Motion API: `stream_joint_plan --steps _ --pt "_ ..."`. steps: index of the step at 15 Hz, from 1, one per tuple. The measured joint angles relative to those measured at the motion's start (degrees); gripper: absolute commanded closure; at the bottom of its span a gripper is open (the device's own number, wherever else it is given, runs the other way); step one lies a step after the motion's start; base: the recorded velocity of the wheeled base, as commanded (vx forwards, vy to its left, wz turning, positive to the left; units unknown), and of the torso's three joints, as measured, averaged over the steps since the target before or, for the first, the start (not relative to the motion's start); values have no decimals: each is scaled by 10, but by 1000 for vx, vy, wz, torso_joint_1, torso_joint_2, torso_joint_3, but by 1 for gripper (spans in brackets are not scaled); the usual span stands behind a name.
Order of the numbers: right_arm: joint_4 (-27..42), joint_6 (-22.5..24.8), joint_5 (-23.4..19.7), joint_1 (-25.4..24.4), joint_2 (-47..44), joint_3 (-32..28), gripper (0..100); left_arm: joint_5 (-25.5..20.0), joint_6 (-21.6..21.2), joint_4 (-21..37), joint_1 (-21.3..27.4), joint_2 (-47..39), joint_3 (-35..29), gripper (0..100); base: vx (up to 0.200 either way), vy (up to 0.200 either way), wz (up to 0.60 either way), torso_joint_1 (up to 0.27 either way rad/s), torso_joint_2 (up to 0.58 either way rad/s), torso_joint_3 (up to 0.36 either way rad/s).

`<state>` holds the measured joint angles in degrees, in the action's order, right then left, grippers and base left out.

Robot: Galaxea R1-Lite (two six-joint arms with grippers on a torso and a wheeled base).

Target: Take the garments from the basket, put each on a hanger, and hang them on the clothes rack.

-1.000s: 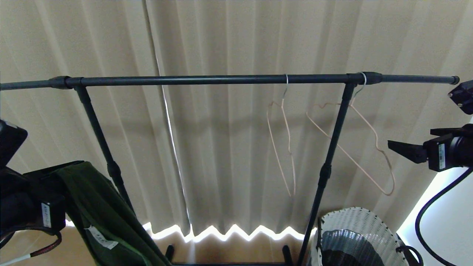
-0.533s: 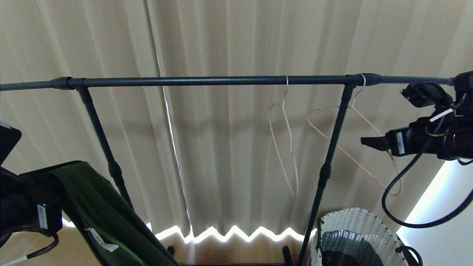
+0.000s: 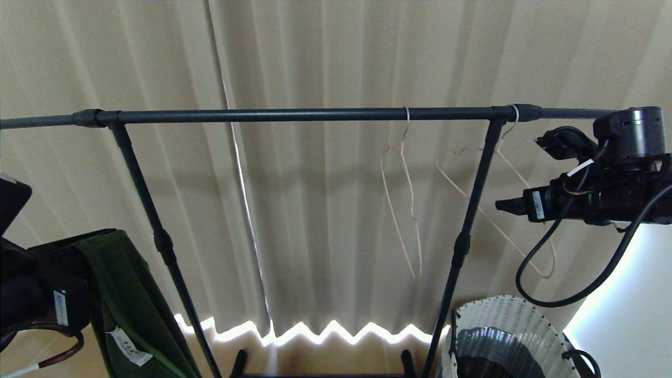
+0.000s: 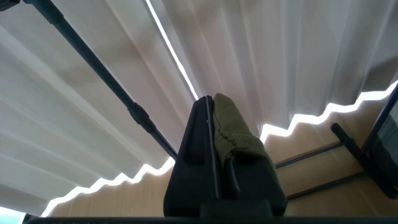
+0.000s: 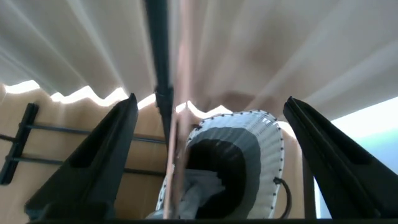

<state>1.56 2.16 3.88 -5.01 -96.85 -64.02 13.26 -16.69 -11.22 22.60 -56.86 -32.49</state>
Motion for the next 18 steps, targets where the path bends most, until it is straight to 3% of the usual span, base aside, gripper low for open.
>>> stream_joint_plan --steps 10,15,18 --pt "-2 -8 4 -8 18 5 100 0 -2 0 -1 0 3 100 0 0 0 0 0 0" --pt "-7 -9 48 -6 65 17 100 0 -2 0 -1 0 3 100 0 0 0 0 0 0" --pt "-7 -9 49 -9 105 49 100 0 -3 0 -1 0 4 100 0 0 0 0 0 0"
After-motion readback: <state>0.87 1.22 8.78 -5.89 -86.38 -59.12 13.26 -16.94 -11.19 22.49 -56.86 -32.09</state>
